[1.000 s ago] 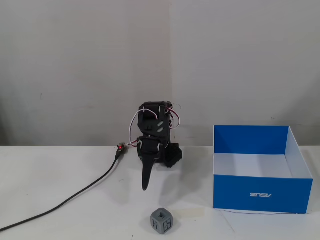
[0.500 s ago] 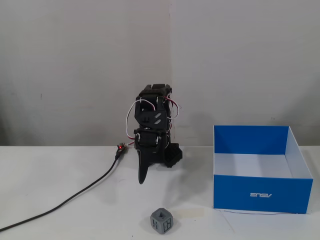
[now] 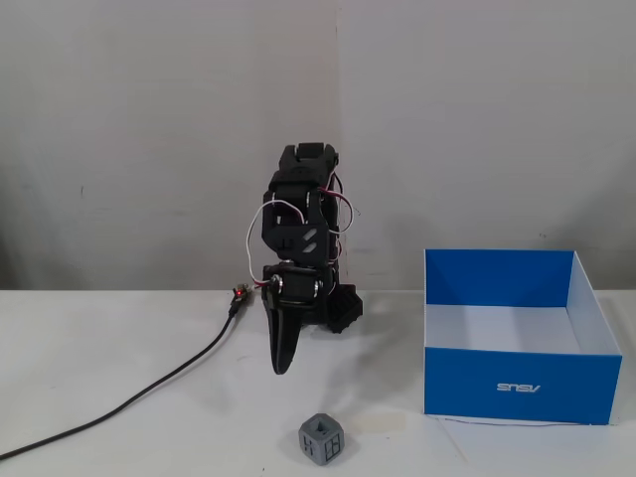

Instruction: Pick the gray block and keep it in the box.

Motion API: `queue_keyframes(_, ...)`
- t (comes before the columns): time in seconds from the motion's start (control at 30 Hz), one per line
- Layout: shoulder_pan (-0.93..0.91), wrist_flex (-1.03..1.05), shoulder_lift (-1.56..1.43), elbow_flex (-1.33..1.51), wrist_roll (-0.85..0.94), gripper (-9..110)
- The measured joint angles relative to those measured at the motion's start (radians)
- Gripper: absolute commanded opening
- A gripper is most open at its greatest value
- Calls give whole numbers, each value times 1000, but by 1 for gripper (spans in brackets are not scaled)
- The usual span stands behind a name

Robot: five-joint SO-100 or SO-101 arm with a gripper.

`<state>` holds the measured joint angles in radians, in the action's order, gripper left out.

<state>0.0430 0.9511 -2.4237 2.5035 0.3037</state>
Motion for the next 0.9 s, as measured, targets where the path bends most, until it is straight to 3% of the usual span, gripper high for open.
queue_keyframes(0.1, 0, -15, 95, -49, 32, 7)
queue_keyframes(0.53, 5, -40, 474, -221, 48, 12)
queue_keyframes(0.9, 71, -40, 503, -239, 38, 19)
